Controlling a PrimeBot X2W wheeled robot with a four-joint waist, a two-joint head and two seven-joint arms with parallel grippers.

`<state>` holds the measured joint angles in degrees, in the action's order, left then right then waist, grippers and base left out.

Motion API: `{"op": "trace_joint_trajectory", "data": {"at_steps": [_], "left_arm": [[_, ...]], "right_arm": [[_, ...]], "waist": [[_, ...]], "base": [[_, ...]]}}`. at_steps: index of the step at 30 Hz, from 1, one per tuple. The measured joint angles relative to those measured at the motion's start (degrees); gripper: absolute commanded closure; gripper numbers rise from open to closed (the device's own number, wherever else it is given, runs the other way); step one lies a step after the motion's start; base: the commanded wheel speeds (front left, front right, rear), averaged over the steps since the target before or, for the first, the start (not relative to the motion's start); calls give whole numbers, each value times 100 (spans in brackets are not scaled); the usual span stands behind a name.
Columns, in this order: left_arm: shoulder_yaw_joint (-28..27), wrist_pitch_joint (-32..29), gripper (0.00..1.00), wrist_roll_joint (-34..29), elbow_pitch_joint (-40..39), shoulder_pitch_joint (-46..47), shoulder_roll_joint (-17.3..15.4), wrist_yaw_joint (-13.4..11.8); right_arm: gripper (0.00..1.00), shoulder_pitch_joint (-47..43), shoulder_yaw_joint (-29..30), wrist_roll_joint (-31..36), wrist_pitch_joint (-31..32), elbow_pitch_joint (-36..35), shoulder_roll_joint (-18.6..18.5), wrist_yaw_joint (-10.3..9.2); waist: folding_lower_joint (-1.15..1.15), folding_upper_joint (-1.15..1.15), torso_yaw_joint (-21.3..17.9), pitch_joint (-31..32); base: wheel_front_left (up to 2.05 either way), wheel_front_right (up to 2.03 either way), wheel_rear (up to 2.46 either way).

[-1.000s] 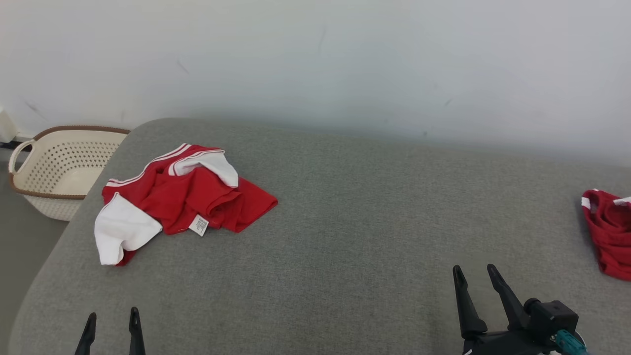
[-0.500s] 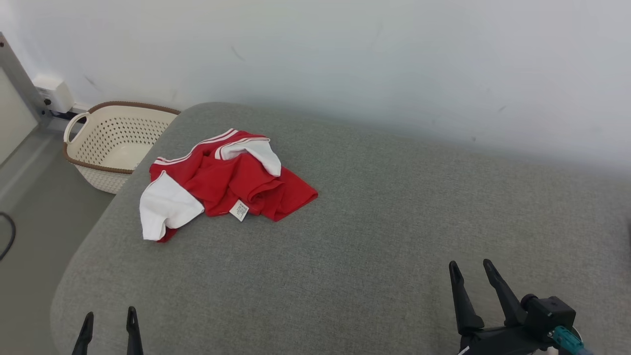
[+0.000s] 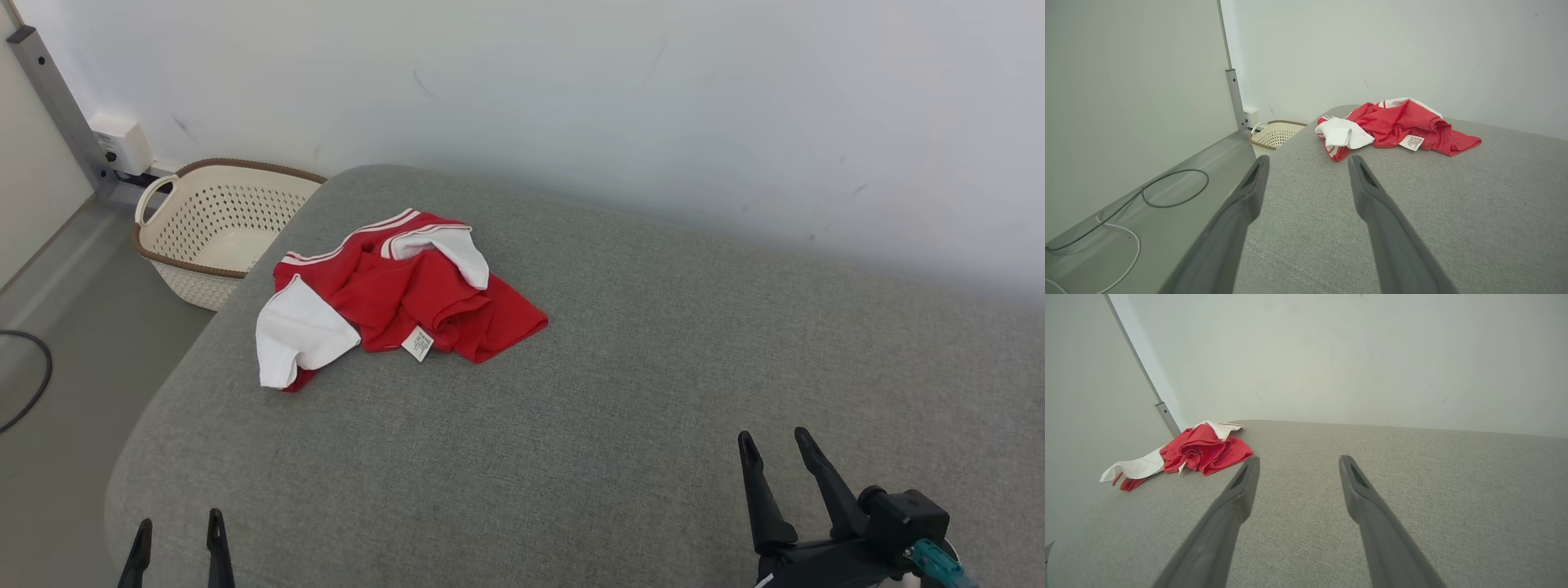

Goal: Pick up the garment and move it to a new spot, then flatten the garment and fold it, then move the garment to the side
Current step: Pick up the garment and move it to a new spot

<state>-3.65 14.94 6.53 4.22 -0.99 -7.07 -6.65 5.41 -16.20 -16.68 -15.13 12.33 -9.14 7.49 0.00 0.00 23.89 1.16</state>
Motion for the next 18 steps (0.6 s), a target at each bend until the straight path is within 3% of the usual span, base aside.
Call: {"op": "trace_joint_trajectory", "data": {"at_steps": [10,18], "left_arm": [[89,0,0,42,-1,63,0,57],[258,0,0,31,76,771,-177,264]], "right_arm": [[0,29,-102,-33,-1,-2,-38,0],[0,134,-337,-43,0,-26,-30,0]], "waist": [[0,0,-126,17],[0,0,-360,-13]], "base": [[0,0,0],[0,0,0]]}}
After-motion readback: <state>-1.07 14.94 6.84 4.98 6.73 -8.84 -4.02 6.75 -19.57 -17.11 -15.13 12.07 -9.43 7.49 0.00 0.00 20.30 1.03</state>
